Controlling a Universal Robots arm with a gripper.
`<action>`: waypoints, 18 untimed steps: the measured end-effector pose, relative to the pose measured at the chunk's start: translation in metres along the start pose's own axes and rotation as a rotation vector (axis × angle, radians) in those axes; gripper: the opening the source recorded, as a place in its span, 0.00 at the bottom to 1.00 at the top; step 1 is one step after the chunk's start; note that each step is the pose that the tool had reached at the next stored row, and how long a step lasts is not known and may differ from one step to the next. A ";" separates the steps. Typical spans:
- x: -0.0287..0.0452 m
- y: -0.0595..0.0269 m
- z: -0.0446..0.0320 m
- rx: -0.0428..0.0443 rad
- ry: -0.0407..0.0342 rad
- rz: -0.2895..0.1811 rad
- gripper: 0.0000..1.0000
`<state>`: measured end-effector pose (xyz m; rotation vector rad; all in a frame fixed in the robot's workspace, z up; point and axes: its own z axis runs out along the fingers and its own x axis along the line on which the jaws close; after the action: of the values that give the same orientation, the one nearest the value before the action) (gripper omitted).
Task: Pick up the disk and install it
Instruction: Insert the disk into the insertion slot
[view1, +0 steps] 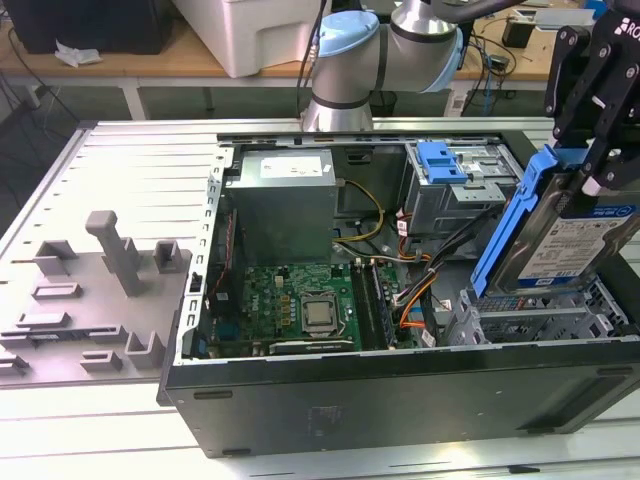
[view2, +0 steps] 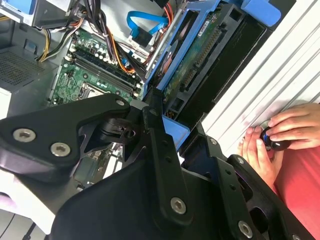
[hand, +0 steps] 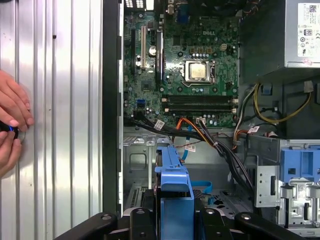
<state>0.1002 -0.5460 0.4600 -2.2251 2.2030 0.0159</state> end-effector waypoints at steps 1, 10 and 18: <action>0.0000 -0.0002 0.0008 0.0000 0.0000 0.000 0.36; 0.0002 -0.0006 0.0052 0.0000 -0.0001 0.000 0.36; 0.0003 -0.0006 0.0086 0.0000 0.0000 0.000 0.36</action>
<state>0.1009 -0.5462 0.4514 -2.2251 2.2030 0.0159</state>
